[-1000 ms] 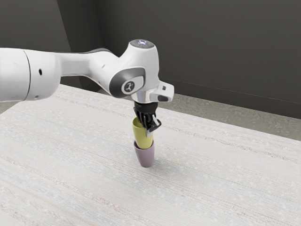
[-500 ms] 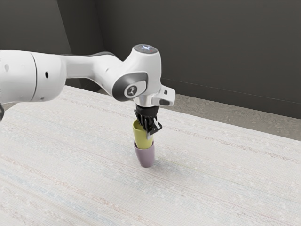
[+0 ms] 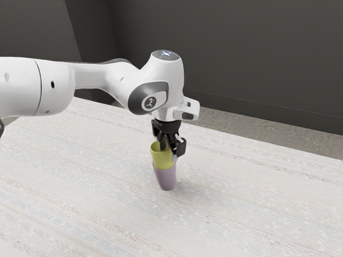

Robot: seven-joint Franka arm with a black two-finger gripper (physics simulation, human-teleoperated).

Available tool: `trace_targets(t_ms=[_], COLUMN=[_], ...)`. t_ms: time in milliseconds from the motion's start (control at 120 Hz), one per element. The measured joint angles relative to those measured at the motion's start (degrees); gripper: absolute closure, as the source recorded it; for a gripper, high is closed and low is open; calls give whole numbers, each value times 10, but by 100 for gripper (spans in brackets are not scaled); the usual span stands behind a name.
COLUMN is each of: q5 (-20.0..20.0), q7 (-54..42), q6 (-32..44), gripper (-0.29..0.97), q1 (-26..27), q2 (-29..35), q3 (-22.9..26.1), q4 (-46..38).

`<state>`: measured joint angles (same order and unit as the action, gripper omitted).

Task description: Place the left cup onto the right cup

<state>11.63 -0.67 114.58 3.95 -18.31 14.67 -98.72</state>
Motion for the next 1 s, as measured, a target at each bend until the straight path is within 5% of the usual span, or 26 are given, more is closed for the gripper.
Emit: trace_targets(t_ms=[558,1000], q5=[-3,-71], q7=[7,10], q6=[-63,-163], gripper=[3,0], q1=[15,81], q2=[95,164], q3=[2,-90], q4=[9,14])
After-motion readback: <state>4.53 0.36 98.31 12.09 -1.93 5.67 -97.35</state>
